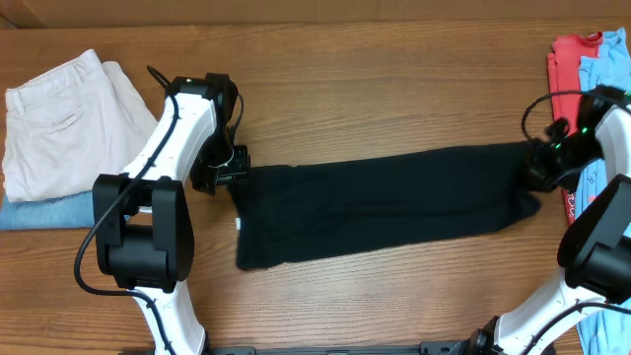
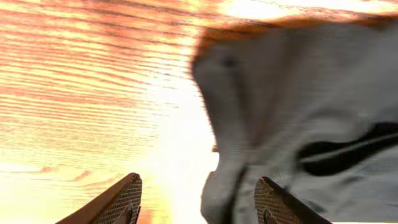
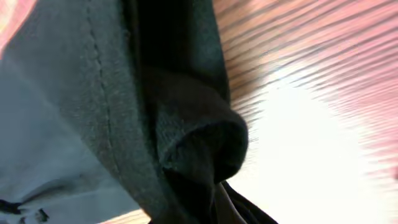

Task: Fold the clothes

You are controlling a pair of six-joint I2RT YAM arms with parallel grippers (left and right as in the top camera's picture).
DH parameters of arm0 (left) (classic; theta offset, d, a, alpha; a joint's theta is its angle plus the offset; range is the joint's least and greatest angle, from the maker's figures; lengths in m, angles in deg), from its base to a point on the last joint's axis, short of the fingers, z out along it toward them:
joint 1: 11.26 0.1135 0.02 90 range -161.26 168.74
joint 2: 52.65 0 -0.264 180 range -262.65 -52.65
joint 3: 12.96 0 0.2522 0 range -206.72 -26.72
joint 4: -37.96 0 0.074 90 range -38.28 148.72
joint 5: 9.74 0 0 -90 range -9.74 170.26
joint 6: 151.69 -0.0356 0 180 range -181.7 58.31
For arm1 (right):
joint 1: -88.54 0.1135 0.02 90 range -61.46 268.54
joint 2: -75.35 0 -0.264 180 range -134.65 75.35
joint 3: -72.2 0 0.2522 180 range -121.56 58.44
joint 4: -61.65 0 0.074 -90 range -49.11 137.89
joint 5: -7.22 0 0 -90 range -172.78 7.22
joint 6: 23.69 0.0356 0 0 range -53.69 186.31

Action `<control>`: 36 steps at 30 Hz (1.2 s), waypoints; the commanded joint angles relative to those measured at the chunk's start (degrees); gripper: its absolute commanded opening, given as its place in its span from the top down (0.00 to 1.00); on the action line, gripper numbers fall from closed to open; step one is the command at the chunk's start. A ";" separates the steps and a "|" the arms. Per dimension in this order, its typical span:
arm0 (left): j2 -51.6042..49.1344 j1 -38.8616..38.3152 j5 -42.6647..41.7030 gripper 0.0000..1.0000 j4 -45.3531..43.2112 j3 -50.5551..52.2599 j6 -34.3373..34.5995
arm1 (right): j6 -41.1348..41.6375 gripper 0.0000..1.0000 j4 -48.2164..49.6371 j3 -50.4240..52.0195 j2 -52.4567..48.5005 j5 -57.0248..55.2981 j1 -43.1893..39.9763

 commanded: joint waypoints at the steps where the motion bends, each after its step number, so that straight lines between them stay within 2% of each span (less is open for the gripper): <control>1: 1.60 0.68 0.15 0.39 0.61 -0.98 1.92 | 0.98 0.96 -0.87 -2.60 3.87 -2.51 1.75; 4: 1.60 0.70 0.17 0.38 0.59 -0.96 2.14 | -0.74 0.96 -2.23 -2.60 4.96 -2.49 6.34; 6: 1.60 0.70 0.17 0.26 0.57 -0.96 2.14 | -0.94 0.96 -3.02 -2.60 5.07 -2.78 9.40; 11: 1.60 0.68 0.15 0.21 0.55 -0.94 2.32 | -0.61 0.96 -4.70 -2.58 5.05 -3.37 20.55; 20: 1.60 0.68 0.15 0.21 0.59 -0.94 2.32 | 1.07 0.95 -4.26 -2.23 3.85 -3.34 33.81; 31: 1.60 0.68 0.15 0.21 0.61 -0.94 2.29 | 3.04 0.94 -0.92 2.43 2.99 -3.32 42.71; 34: 1.60 0.68 0.15 0.21 0.59 -0.94 2.29 | 3.04 0.91 -0.37 3.30 2.99 -3.32 43.95; 36: 1.60 0.63 0.13 0.20 0.59 -0.94 2.29 | 3.02 0.85 0.17 3.96 2.99 -3.30 44.48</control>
